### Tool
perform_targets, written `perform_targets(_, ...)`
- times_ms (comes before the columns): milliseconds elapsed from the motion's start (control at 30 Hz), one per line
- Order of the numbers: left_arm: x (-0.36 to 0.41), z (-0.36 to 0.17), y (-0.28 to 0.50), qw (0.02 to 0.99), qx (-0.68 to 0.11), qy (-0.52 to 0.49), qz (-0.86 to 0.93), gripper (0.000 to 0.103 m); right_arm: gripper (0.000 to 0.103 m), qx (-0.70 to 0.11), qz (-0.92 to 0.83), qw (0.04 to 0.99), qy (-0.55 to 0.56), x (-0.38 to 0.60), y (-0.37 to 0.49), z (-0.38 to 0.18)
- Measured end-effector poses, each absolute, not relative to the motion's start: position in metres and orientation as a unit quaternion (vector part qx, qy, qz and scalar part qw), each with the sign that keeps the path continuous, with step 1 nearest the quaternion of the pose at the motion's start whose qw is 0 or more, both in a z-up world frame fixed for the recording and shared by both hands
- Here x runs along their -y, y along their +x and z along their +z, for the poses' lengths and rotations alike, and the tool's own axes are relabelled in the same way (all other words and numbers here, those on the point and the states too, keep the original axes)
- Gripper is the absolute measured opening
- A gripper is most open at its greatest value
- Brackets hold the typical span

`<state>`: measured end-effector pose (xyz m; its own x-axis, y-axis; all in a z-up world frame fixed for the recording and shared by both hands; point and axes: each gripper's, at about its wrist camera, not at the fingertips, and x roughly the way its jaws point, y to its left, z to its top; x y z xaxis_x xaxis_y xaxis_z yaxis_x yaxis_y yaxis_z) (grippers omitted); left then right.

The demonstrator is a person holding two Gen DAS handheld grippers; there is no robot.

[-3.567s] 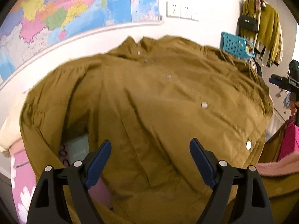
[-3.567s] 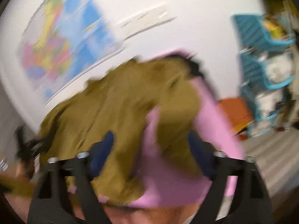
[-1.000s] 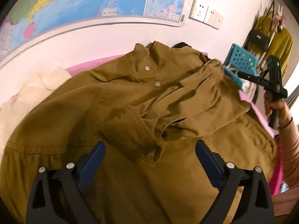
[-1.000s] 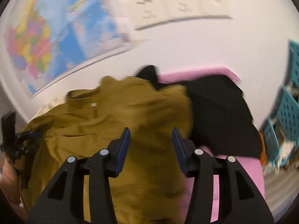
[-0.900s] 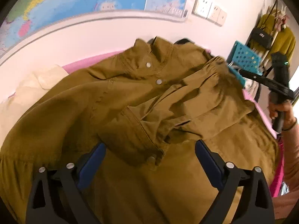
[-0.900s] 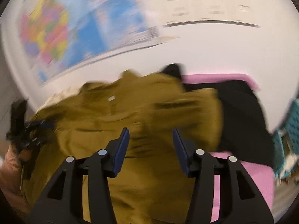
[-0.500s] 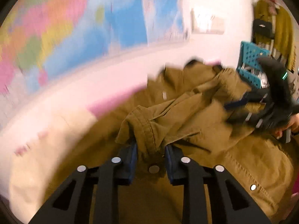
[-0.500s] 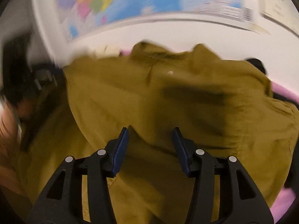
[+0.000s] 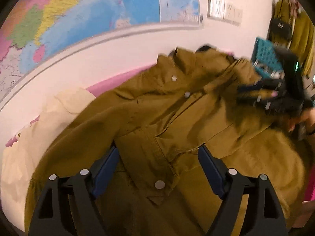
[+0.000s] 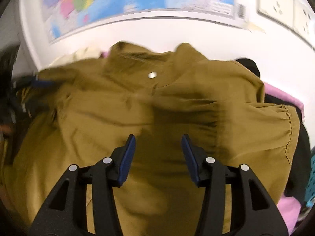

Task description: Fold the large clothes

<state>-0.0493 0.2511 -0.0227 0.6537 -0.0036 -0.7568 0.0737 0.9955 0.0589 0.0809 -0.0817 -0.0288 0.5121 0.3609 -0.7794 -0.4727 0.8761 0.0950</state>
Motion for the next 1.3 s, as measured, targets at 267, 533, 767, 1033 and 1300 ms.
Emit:
perform_targets(267, -0.243, -0.045, -0.010, 0.898, -0.429, 0.086, 0.042, 0.060, 0.038, -0.438, 0.195, 0.878, -0.006, 0.104, 0.133, -0.034)
perform_targets(533, -0.251, -0.020, -0.033, 0.912, -0.401, 0.072, 0.048, 0.074, 0.049, -0.448, 0.192, 0.873, -0.006, 0.103, 0.118, -0.032)
perform_targets(767, -0.289, 0.039, -0.137, 0.944, -0.303, 0.076, 0.105, 0.082, 0.060, -0.408, 0.299, 0.862, -0.005, 0.079, 0.049, 0.001)
perform_targets(1033, -0.345, 0.016, -0.185, 0.921, -0.344, 0.028, 0.183, 0.082, 0.071, -0.412, 0.523, 0.745, -0.039, -0.069, -0.043, -0.009)
perform_targets(1300, -0.355, 0.016, -0.200, 0.924, -0.336, -0.018, 0.180, 0.082, 0.071, -0.436, 0.628, 0.642, -0.053, -0.208, -0.117, -0.037)
